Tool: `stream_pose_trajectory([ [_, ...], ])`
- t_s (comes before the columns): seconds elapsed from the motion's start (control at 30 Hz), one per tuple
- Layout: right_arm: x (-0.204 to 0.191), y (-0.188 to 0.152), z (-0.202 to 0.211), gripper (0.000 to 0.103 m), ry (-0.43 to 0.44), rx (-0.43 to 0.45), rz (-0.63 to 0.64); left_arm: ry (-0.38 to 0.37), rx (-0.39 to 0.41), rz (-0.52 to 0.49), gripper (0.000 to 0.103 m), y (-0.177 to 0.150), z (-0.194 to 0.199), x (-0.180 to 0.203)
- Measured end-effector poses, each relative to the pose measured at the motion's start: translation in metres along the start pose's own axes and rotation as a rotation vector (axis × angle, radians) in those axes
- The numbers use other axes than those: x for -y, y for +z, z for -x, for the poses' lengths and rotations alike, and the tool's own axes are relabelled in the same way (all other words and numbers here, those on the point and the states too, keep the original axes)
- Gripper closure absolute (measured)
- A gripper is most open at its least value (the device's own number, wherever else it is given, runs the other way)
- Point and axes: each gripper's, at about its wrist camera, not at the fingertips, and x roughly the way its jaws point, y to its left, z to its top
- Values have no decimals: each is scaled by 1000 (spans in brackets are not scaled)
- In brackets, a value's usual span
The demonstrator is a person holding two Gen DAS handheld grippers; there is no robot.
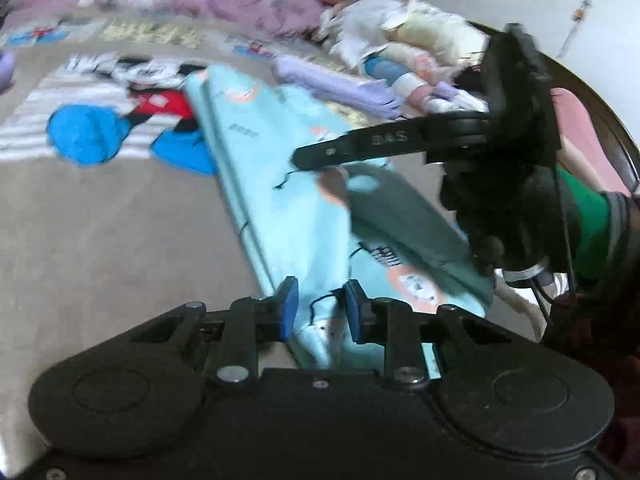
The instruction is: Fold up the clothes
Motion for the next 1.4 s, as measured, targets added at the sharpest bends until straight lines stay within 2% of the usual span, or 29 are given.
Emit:
stream_pose_trajectory([
  [0.07, 0, 3, 12, 85, 18, 56, -30, -34, 51, -25, 79, -1, 12, 4],
  [0.1, -1, 4, 14, 86, 12, 64, -16, -46, 52, -20, 79, -2, 13, 4],
  [0.13, -2, 5, 16, 86, 6, 70, -1, -27, 12, -14, 79, -6, 6, 4],
  [0.23, -3, 3, -10, 87, -41, -78, 86, -14, -15, -41, 79, -13, -2, 5],
  [0.3, 1, 9, 2, 87, -40, -43, 19, -43, 14, -13, 74, -9, 9, 1],
  [0.37, 5, 11, 21, 83, -16, 14, -30, -42, 58, -45, 63, -9, 21, 7],
  [0.43, 11, 6, 48, 81, 7, 86, -48, -30, 86, -65, 63, -10, 29, 11],
  [0.5, 18, -4, 74, 81, -20, 135, -36, 7, 105, -92, 62, -12, 30, 15],
  [0.57, 25, -22, 100, 81, -47, 193, -24, 53, 116, -132, 53, -15, 30, 20],
  [0.67, 29, -55, 134, 80, -99, 254, 39, 134, 107, -223, 40, -22, 29, 31],
  [0.77, 20, -88, 148, 75, -129, 286, 128, 177, 116, -305, 33, -32, 34, 40],
  [0.87, 10, -121, 162, 72, -147, 314, 215, 213, 119, -412, 31, -42, 38, 51],
  [1.0, -6, -163, 172, 69, -172, 333, 349, 306, 80, -629, 31, -62, 34, 73],
  [1.13, -29, -190, 159, 66, -223, 241, 547, 388, 20, -810, 31, -79, 18, 86],
  [1.27, -39, -195, 146, 62, -246, 206, 624, 464, -43, -960, 32, -91, -4, 88],
  [1.4, -41, -202, 132, 62, -277, 179, 688, 518, -41, -988, 35, -91, -16, 87],
])
